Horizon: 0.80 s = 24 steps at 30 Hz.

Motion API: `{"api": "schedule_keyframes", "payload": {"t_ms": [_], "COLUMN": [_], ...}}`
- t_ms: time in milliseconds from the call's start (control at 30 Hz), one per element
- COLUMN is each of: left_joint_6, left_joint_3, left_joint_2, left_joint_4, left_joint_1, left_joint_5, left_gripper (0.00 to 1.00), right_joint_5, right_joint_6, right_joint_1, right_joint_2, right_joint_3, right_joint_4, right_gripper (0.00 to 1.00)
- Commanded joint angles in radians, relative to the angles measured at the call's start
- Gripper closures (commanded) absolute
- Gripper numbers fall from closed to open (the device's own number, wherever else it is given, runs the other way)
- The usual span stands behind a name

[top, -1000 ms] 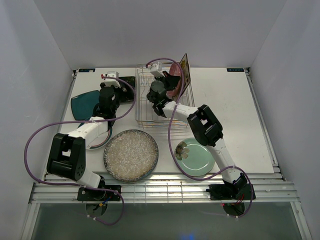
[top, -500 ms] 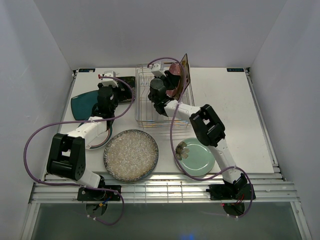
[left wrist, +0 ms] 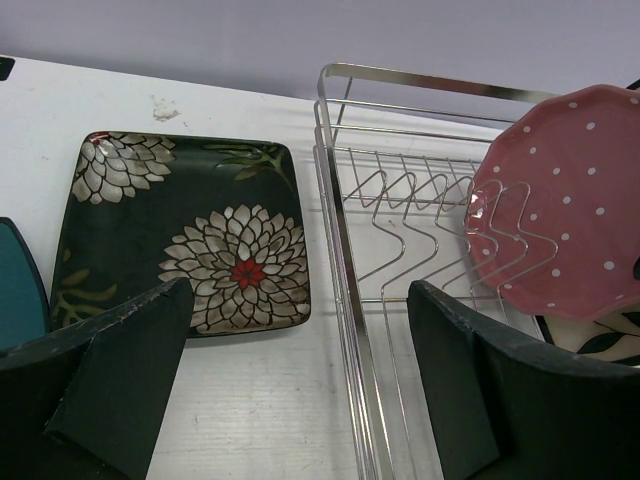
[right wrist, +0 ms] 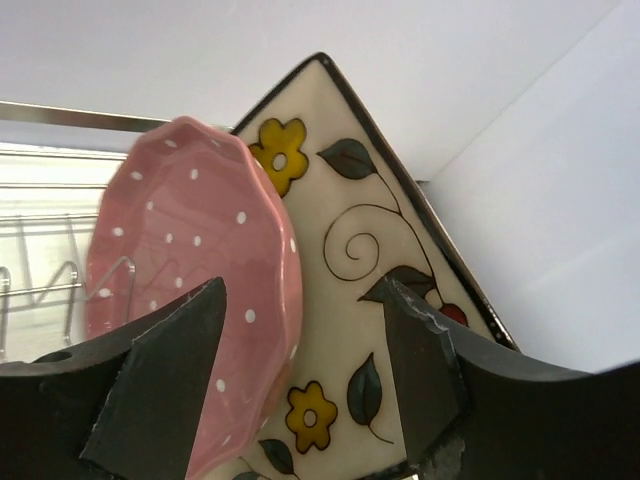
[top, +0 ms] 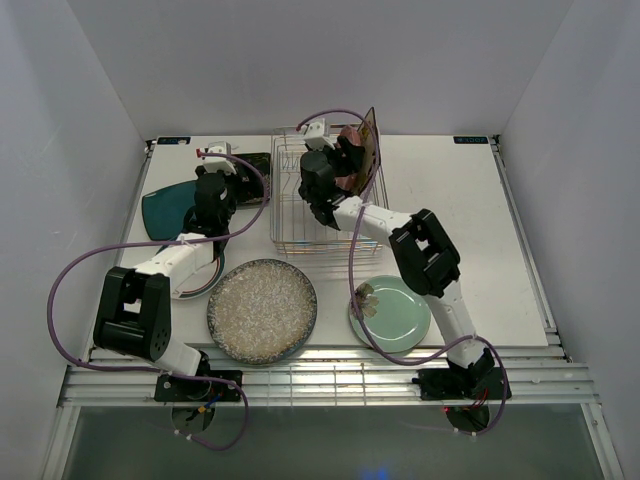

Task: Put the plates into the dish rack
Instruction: Insert the plate into the dish rack.

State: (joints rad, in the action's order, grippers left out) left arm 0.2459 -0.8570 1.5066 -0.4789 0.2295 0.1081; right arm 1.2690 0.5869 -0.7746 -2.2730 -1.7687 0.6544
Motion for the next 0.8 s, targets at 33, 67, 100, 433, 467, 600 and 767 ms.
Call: {"api": "schedule_keyframes", "payload": {"t_ms": [33, 67, 100, 433, 467, 600, 767], "left_joint_6": [0.001, 0.000, 0.000, -0.005, -0.007, -0.008, -0.008], "left_joint_3": [0.012, 0.015, 0.013, 0.019, 0.019, 0.022, 0.024], "left_joint_2": [-0.051, -0.054, -0.055, -0.072, -0.072, -0.075, -0.079], "left_joint_4": [-0.013, -0.013, -0.013, -0.013, -0.013, -0.013, -0.013], "left_joint_1": [-0.007, -0.007, -0.007, -0.007, -0.007, -0.007, -0.007], "left_joint_5": [-0.007, -0.010, -0.010, -0.021, -0.021, -0.021, -0.036], "left_gripper": [0.02, 0.02, 0.02, 0.02, 0.02, 0.02, 0.02], "right_joint_5": [-0.075, -0.103, -0.118, -0.230, -0.240, -0.263, -0.292], "right_joint_6": [-0.218, -0.260, -0.260, -0.456, -0.481, -0.530, -0.610], "right_joint_1": [-0.005, -0.006, -0.008, -0.018, -0.018, -0.018, -0.018], "right_joint_2": [0.154, 0.193, 0.213, 0.405, 0.414, 0.516, 0.639], "right_joint_3": [0.024, 0.050, 0.069, 0.198, 0.209, 0.305, 0.411], "right_joint_4": [-0.140, -0.168, -0.177, -0.378, -0.395, -0.404, -0.465], "right_gripper": [0.30, 0.29, 0.28, 0.04, 0.02, 0.10, 0.10]}}
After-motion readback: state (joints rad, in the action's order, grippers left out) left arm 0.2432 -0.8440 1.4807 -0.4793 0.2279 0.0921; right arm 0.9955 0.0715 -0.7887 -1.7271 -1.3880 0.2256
